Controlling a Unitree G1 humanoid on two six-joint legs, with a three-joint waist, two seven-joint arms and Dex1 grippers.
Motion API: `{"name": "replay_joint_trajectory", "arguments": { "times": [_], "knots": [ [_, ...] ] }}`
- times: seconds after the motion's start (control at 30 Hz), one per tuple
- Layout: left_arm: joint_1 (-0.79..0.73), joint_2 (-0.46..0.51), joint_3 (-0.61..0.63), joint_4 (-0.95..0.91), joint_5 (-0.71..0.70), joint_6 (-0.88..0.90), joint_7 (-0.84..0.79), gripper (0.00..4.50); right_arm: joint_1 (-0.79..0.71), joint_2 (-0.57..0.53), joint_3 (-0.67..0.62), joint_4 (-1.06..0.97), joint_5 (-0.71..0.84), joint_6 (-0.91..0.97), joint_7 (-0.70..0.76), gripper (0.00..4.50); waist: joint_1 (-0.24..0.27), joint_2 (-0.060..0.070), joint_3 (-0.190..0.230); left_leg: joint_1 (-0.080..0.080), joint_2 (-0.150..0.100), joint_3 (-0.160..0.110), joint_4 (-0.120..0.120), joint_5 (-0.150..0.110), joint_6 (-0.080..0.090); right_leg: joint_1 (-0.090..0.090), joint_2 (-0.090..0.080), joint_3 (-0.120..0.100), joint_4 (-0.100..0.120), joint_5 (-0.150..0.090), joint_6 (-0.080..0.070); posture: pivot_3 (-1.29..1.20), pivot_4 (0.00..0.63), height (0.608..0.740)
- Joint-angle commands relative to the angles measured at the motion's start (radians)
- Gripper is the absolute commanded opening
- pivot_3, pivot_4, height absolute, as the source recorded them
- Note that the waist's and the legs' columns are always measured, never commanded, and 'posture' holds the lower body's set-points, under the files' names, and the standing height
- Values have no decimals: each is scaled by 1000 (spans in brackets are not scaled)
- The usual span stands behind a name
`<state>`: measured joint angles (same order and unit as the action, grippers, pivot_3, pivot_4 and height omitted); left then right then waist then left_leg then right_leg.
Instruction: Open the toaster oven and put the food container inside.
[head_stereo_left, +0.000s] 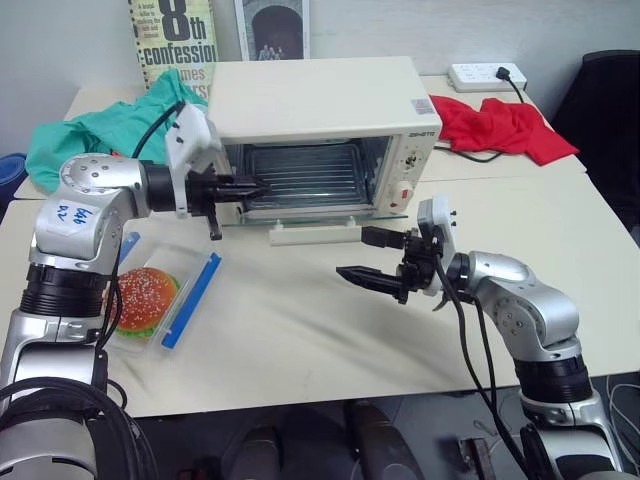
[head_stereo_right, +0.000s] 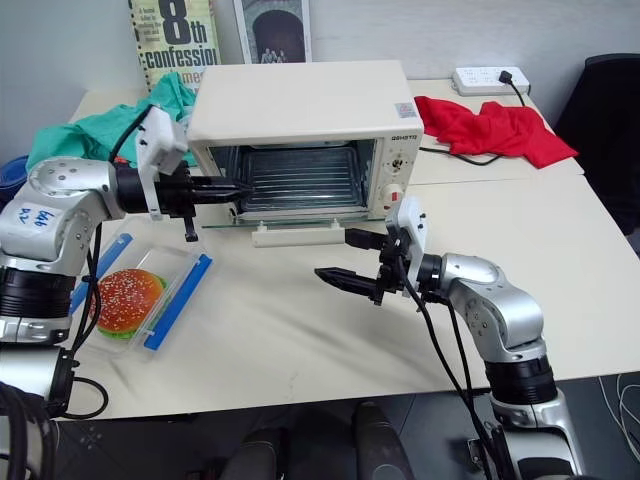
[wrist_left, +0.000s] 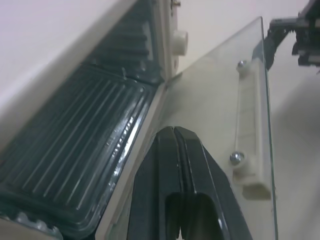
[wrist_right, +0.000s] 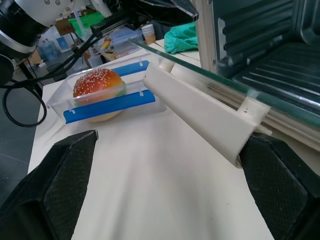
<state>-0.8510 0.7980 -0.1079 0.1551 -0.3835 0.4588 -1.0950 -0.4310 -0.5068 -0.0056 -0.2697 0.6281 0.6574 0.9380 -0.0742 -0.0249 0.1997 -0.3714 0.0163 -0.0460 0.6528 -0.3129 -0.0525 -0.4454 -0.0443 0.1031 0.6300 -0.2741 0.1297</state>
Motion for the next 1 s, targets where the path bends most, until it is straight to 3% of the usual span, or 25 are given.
{"name": "replay_joint_trajectory", "arguments": {
  "times": [0.03, 0.43, 0.83, 1.0],
  "knots": [
    [22, 13, -14, -53, 34, -27, -41, 13, 70, -55, -71, -109, 47, 13, -9, 4500, 7, 0, 0, 0, 0, 0, 0, 0, 0, 0, 0, 0, 0, 0, 0, 0, 150, 740],
    [80, -28, -150, -87, 193, -99, -95, 13, 382, -267, -326, -398, 269, 114, -20, 4500, 32, 0, 0, 1, -1, -1, 7, -1, 2, 5, 1, 1, -1, 1, 2, 0, 150, 740],
    [68, -108, -222, -12, 370, -239, -46, 13, 379, -325, -372, -430, 358, 110, -77, 4500, 48, 0, 0, 0, -1, -1, 10, -3, 6, 6, 1, 1, -2, 2, 3, 0, 150, 740],
    [114, -74, -87, -162, 245, -62, -49, 13, 332, -385, -374, -399, 380, 109, -25, 4500, 44, 0, 0, 0, -1, -1, 11, -3, 6, 7, 1, 2, -2, 2, 3, 0, 150, 740]
  ]
}}
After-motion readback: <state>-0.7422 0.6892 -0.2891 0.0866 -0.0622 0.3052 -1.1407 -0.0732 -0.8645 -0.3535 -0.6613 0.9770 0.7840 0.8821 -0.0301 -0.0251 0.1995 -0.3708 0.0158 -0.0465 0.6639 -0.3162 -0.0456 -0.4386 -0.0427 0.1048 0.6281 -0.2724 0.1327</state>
